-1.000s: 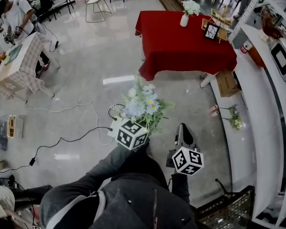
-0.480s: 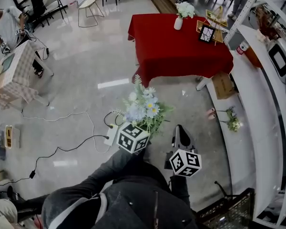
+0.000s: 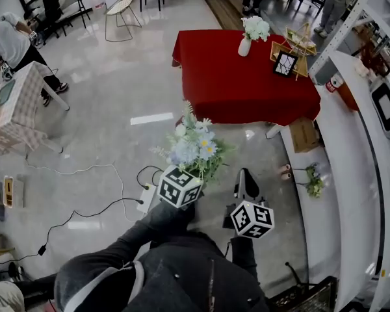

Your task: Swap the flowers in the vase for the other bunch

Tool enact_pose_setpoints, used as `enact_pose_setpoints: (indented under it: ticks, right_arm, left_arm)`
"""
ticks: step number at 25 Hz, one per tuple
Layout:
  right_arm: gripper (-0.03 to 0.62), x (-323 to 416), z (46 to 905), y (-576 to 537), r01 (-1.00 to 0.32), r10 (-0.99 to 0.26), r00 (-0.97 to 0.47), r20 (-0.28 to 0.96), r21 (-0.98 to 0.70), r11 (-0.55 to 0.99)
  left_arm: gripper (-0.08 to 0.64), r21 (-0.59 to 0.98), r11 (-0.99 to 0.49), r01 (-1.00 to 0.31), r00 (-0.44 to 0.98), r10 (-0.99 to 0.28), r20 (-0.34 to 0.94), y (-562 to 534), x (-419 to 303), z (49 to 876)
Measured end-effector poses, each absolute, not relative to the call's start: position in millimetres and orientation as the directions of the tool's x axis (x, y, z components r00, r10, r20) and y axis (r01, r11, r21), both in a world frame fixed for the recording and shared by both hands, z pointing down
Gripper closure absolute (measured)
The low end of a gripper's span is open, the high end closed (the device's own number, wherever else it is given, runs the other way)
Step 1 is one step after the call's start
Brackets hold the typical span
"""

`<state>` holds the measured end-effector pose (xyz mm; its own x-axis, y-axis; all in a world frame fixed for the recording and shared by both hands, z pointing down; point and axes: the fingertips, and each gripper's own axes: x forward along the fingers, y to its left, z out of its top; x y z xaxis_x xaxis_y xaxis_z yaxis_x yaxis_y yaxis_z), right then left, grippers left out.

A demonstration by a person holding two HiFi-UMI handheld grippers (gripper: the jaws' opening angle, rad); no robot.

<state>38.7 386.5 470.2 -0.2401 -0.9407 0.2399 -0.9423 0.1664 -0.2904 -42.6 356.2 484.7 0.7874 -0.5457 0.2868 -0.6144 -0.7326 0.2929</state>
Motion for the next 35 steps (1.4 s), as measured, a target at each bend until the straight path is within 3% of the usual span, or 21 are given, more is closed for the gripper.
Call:
enact_pose_setpoints:
  ticks: [22,35]
  right_arm:
    - [0.574,18.5,465.0,208.6,-0.94,-0.936,-0.251,0.247,-0.291,0.176]
    - [0.574,28.0,482.7,181.8,-0.961,-0.943,-0.178,0.28,-0.258,0.104]
  left_arm:
    - [0.529,0.298,-0.738,-0.605,0.795,-0.541,0.276,184.2,-59.2,474.9]
    - [0.528,0.314,-0.759,-0.57,0.818,-0.49,0.3,154.8,-55.1,494.2]
